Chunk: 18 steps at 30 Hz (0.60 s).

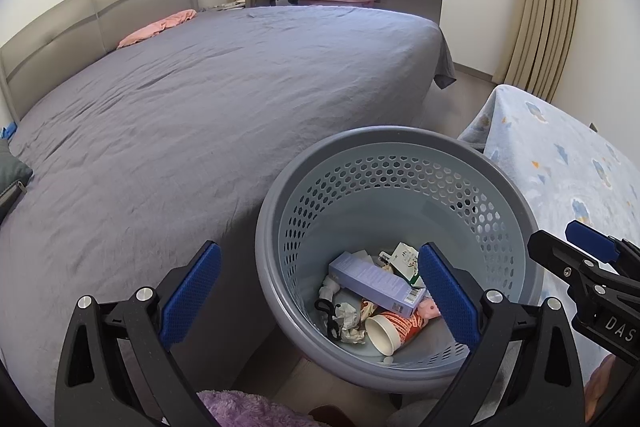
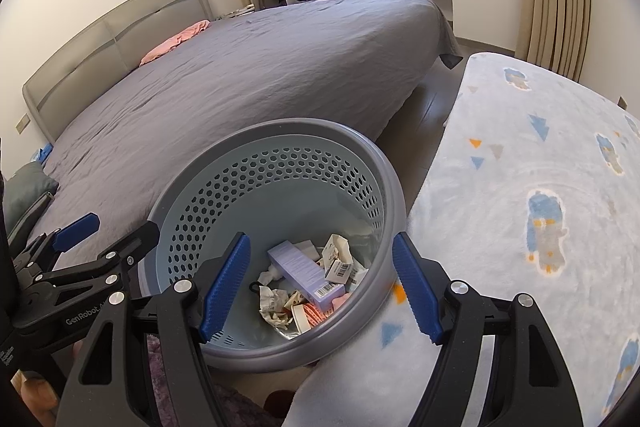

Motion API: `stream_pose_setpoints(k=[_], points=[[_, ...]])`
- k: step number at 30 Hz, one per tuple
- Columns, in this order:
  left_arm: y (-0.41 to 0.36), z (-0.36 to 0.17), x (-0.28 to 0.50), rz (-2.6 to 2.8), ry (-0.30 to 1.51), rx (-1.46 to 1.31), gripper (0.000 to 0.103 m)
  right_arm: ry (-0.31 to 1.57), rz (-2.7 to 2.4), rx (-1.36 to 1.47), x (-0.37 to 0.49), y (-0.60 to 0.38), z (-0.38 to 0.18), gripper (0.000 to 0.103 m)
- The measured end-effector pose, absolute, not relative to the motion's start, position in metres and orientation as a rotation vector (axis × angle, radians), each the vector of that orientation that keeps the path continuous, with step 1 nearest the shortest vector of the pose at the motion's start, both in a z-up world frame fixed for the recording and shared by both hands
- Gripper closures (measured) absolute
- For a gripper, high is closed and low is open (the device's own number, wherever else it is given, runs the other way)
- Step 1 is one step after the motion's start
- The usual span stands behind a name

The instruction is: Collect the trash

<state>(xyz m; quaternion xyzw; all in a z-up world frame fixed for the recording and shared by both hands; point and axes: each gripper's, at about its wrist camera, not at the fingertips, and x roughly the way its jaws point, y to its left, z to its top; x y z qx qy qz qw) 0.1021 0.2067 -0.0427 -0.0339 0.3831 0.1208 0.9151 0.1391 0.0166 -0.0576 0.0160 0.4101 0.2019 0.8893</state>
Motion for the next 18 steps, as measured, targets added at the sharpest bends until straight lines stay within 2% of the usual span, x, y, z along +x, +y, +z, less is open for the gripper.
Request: stream_pose_setpoints(k=[18], points=[[0.2080, -0.0439, 0.1020, 0.255, 0.795, -0.075, 0.006, 0.852, 0.421, 0.032, 0.1383, 0.0183, -0.0569, 0.033]])
